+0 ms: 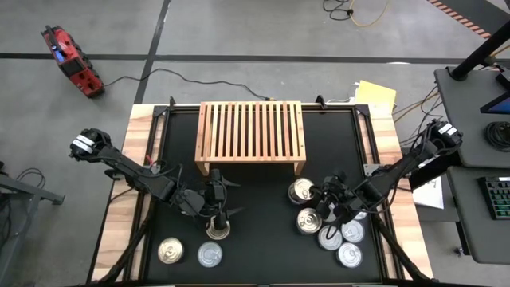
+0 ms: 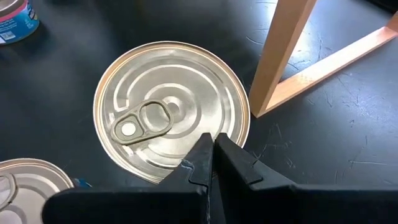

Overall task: Stack canned seafood by type on shelf
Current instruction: Put the blue and pink tuna can on the shelf, then adjust the shelf

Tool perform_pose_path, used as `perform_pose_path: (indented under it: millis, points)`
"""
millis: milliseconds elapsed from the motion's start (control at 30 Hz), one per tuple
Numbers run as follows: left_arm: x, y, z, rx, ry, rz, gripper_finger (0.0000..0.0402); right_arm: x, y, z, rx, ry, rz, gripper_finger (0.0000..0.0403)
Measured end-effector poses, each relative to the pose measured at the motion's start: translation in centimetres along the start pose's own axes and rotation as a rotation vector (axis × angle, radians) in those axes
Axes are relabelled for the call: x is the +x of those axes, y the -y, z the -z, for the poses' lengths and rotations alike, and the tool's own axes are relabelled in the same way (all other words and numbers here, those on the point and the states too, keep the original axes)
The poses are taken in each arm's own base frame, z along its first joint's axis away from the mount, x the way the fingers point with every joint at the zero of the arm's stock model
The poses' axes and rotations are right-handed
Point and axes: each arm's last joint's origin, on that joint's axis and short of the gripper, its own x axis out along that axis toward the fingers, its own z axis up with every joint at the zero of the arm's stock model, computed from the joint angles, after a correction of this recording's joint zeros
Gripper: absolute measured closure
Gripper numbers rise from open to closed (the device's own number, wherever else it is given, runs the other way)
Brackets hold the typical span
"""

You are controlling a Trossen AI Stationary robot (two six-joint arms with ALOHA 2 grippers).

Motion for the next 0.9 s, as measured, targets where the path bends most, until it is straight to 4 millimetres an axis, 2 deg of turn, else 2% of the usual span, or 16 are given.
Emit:
perform_pose_path:
  millis: [467,900]
  points:
    - [0.0,0.0,0.0,0.000,0.000,0.001,0.0051,0.4,0.6,1.1,-0.022,-0.069,0.011,0.0390]
    - [0.0,0.0,0.0,-0.004,0.000,0.002,0.0051,0.4,0.8,1.0,0.000,-0.040,0.024,0.0390]
